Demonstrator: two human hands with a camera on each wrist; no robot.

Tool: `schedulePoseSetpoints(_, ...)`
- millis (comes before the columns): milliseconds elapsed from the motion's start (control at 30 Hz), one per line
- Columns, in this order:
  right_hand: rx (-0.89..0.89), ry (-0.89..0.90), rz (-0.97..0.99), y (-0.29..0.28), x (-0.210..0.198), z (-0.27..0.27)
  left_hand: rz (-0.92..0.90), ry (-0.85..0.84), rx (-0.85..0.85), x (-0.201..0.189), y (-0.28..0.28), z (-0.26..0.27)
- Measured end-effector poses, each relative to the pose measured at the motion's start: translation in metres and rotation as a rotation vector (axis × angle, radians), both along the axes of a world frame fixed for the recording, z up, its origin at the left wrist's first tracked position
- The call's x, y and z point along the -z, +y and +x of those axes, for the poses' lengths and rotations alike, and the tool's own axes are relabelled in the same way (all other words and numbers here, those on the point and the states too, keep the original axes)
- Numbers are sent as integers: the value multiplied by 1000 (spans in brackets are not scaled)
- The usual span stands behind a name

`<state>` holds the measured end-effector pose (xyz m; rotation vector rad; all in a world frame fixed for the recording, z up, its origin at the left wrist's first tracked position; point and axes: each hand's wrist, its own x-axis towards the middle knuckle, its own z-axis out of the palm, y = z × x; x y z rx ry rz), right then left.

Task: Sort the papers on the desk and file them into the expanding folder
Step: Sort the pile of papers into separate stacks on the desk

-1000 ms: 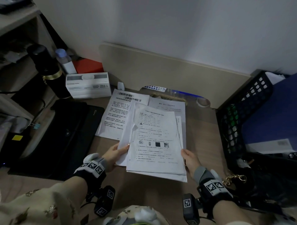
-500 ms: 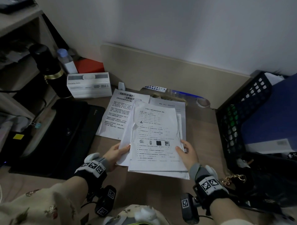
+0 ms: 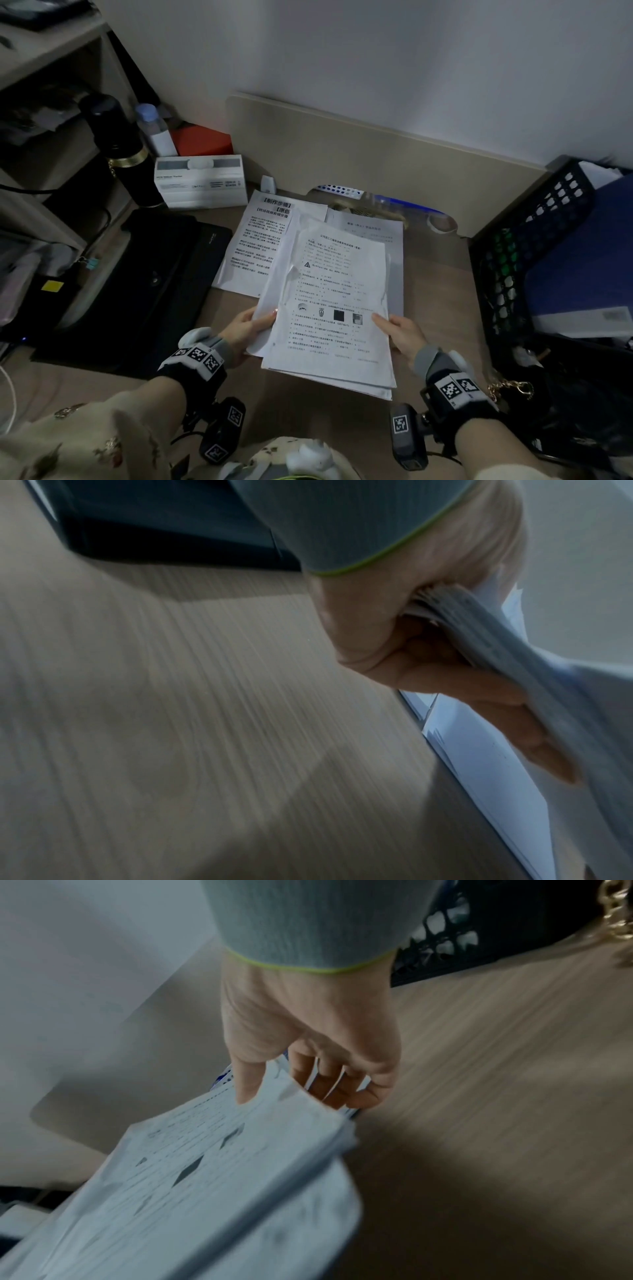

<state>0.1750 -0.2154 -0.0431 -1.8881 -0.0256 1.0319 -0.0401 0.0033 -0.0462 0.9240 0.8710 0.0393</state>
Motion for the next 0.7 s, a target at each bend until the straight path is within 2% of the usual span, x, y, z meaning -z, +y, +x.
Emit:
schedulePoseSetpoints(67, 8, -30, 30, 3, 0, -4, -21, -7, -4, -1, 0, 1)
schedulePoseSetpoints(200, 88, -360, -42, 8, 3, -7, -11, -26, 19, 0, -1, 4)
schedulePoseSetpoints(267, 165, -443, -38, 7, -1, -8, -10, -37, 1, 0, -2, 4)
schedulePoseSetpoints(367, 223, -446, 24, 4, -4, -6, -25, -26, -12, 0, -2, 4)
schedulePoseSetpoints(467, 183, -437, 45, 3, -2, -3, 16, 37, 35, -1, -2, 5)
schedulePoseSetpoints(700, 69, -321, -69, 1, 18, -4, 17, 73, 136, -1, -1, 1)
